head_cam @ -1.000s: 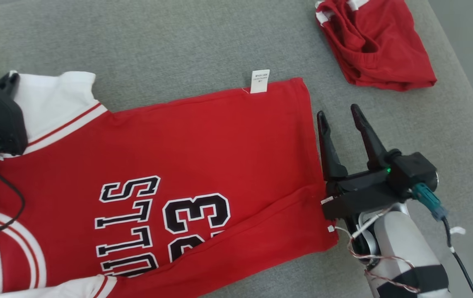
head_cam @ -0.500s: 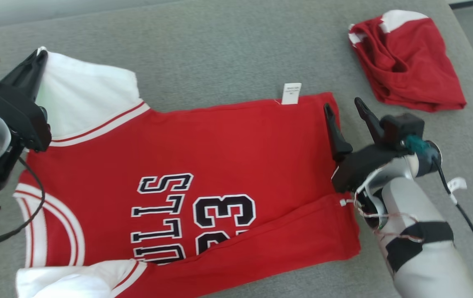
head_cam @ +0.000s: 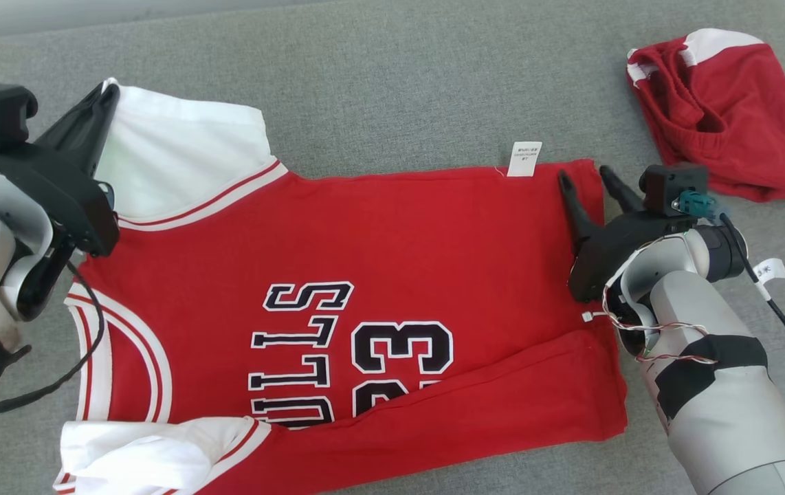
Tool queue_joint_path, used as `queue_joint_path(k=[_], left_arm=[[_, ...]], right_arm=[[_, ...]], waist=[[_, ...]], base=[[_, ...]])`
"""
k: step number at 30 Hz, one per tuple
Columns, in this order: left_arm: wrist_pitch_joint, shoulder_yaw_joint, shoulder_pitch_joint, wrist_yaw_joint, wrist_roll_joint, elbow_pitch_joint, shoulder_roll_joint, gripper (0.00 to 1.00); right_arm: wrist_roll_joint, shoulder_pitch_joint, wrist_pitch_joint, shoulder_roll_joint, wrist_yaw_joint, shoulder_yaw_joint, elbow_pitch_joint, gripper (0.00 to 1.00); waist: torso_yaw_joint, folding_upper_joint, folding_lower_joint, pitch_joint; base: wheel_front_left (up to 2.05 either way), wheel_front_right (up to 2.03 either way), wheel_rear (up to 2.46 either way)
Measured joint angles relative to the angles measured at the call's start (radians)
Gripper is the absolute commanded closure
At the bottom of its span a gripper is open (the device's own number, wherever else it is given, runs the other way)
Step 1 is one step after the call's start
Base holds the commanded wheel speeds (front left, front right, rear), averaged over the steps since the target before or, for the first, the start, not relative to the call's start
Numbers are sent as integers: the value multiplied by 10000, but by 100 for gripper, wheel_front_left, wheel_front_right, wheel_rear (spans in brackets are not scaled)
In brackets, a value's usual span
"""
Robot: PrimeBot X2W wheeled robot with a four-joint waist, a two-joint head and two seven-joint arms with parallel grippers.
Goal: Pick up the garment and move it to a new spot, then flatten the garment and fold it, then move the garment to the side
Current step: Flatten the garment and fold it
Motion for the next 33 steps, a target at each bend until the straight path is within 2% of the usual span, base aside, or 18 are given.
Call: queue_joint_path(k=[1, 2, 3, 5, 13, 21, 24, 27, 28, 33], left_arm=[[-8, -36, -43, 0, -13, 2, -12, 100], [-54, -67, -81, 0, -46, 4, -21, 100], [-79, -92, -104, 0, -81, 4, -29, 100], [-107, -163, -121, 0, -150, 29, -48, 100], [-817, -100, -341, 0, -311, 562, -75, 100], [-1151, -92, 682, 0, -516, 84, -295, 100], [-1195, 545, 1662, 67, -451, -654, -362, 100], [-1214, 1448, 2716, 286, -125, -1565, -391, 100], [-1214, 1946, 3650, 474, 100, -2138, -466, 100], [-1220, 2905, 5650, 828, 642, -3185, -836, 100]], right_arm=[[10, -12, -56, 2, 0, 54, 54, 69], [48, -30, -251, 8, 0, 44, 61, 96], [81, -119, -320, 6, 0, 17, 130, 100], [96, -281, -222, -6, 0, 23, 364, 100], [79, -964, -1262, 17, 0, 58, 717, 100], [656, -269, -1743, -25, 0, 305, 1003, 100], [1143, 508, -1864, -132, 0, 514, 769, 100], [1482, 1111, -1914, -284, 0, 625, 514, 100], [1762, 1496, -1925, -412, 0, 646, 357, 100], [2355, 2327, -1958, -690, 0, 573, 23, 100]], waist=[[8, 0, -1, 17], [15, 0, 0, 36], [24, 0, 0, 55], [56, 0, 0, 89], [281, 0, 0, -21], [532, 0, 0, -740], [670, -1, -2, -1159], [770, -1, -1, -1460], [838, -2, -2, -1647], [1055, -2, -2, -2014]], base=[[0, 0, 0], [0, 0, 0], [0, 0, 0], [0, 0, 0], [0, 0, 0], [0, 0, 0], [0, 0, 0], [0, 0, 0], [0, 0, 0], [0, 0, 0]])
